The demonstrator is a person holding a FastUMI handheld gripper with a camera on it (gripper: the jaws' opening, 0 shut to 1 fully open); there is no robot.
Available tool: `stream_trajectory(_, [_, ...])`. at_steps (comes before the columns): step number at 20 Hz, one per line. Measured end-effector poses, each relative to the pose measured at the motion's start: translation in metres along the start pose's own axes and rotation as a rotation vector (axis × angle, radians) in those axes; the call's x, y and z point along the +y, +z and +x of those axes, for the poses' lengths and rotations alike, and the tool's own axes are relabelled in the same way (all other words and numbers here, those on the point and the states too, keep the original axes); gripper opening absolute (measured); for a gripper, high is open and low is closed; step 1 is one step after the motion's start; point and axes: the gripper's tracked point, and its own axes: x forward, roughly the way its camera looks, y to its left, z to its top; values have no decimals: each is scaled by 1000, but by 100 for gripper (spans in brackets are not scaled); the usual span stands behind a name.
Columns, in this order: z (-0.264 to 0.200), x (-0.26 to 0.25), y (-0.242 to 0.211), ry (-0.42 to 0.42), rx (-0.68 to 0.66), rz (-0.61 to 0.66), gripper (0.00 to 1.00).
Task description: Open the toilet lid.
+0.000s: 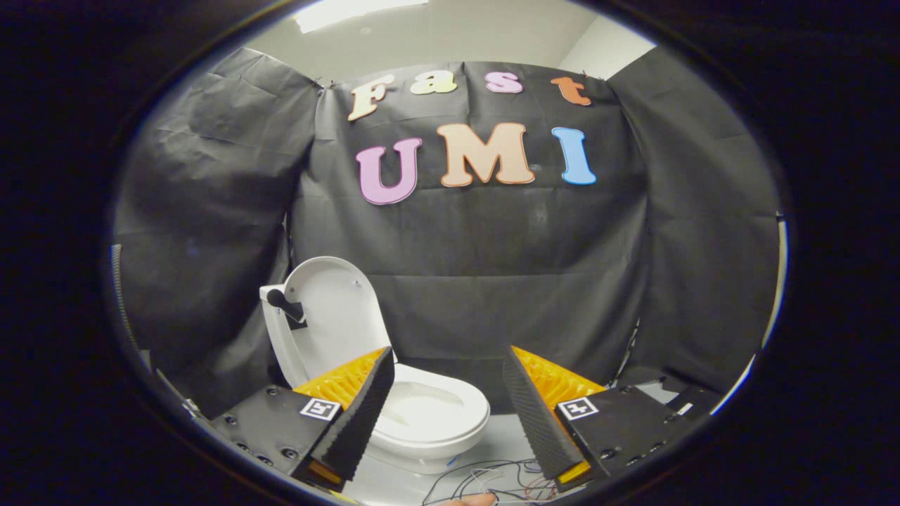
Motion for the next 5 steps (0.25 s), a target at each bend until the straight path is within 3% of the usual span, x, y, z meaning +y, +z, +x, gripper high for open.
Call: stream_trajectory(5, [0, 1, -1, 0, 1, -3, 96])
